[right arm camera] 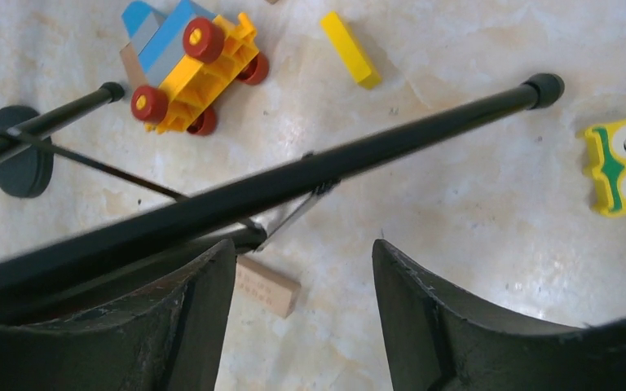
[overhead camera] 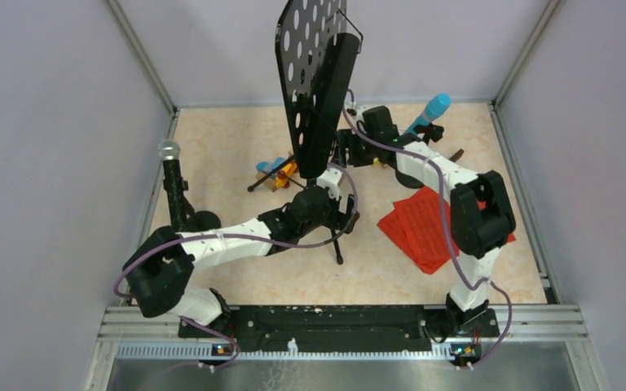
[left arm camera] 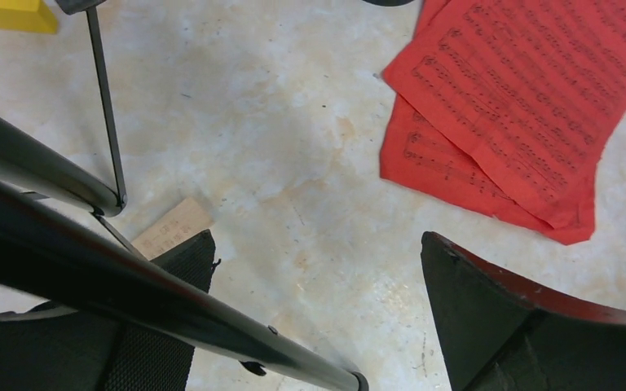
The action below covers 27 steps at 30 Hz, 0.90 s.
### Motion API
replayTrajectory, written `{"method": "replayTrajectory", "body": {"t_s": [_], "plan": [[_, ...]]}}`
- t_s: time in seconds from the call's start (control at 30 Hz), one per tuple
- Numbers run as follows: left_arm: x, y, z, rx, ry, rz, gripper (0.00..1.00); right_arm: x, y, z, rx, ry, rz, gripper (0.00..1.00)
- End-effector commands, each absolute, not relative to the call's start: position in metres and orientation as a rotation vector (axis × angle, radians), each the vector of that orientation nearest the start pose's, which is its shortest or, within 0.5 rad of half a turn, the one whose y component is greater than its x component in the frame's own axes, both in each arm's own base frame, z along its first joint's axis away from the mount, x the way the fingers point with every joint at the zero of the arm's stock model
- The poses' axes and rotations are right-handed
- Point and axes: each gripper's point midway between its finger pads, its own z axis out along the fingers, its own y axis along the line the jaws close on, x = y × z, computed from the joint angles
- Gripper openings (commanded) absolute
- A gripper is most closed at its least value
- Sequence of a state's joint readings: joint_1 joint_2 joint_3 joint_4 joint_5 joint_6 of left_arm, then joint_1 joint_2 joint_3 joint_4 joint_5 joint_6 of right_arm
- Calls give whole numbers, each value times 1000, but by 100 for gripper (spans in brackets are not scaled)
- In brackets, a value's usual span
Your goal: Pack up the instrument practice props
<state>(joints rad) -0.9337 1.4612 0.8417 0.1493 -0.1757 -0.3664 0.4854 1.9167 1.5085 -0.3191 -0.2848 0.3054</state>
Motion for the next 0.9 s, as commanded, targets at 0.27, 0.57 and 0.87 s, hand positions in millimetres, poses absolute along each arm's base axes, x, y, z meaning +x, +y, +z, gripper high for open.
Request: {"method": "replayTrajectory", "body": {"t_s": [0.27, 0.57, 0.87], "plan": [[190, -302, 141, 443, 2058, -881, 99, 363, 247, 224, -288, 2036, 759, 64], [192, -248, 158, 250, 2006, -772, 99, 305, 235, 221, -319, 1932, 881, 66], [215, -205, 210, 37, 1818, -744, 99, 253, 233, 236, -301, 1742, 1067, 67]]}}
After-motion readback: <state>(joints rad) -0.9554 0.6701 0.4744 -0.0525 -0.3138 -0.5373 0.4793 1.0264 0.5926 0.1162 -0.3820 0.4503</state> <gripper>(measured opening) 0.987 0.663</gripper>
